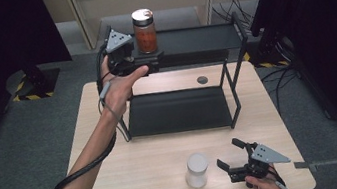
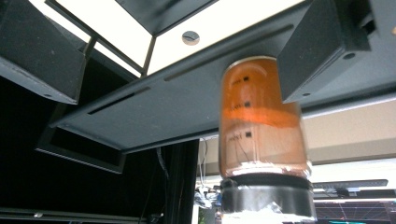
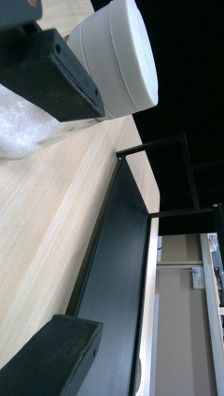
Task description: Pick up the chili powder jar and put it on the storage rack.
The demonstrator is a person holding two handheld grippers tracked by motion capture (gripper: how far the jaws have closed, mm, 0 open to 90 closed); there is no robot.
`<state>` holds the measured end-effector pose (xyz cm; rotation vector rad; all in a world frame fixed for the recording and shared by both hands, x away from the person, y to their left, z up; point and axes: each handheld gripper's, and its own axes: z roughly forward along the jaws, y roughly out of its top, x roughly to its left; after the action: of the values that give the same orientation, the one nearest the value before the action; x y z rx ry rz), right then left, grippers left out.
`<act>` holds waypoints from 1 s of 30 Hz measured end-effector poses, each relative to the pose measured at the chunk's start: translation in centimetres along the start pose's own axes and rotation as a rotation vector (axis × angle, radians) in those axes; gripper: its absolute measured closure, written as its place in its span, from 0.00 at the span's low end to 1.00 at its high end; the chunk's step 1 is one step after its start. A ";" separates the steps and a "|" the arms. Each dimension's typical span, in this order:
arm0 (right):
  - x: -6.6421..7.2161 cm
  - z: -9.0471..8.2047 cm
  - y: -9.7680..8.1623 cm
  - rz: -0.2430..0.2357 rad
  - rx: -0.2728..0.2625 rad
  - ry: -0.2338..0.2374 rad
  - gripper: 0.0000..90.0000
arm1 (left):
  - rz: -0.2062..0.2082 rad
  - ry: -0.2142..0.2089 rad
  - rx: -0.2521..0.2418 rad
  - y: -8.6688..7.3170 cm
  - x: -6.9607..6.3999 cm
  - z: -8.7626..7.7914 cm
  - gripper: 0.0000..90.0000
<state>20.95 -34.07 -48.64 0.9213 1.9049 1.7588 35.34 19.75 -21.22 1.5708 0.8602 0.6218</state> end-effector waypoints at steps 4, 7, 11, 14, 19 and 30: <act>0.0 0.0 0.0 -0.002 0.001 0.000 0.01 | -0.002 -0.022 -0.010 -0.8 -0.1 -0.5 0.01; 0.1 -0.1 0.0 -0.003 -0.001 -0.001 0.01 | 0.003 -0.031 -0.019 -1.2 -0.3 -0.9 0.01; 0.1 -0.2 0.0 -0.002 -0.005 -0.004 0.01 | 0.013 -0.049 -0.028 -2.2 -0.3 -1.5 0.01; 0.1 -0.2 0.1 -0.007 -0.007 -0.005 0.01 | 0.011 -0.069 -0.033 -2.8 -0.3 -1.8 0.01; 0.1 -0.2 0.1 -0.007 -0.008 -0.007 0.01 | 0.014 -0.106 -0.031 -3.9 -0.4 -2.2 0.01; 0.1 -0.1 0.0 -0.006 -0.007 -0.006 0.01 | 0.015 -0.164 -0.050 -6.2 -0.9 -3.0 0.01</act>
<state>20.77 -34.10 -48.57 0.9170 1.8941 1.7565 31.24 21.09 -26.71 1.5604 0.7060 0.5138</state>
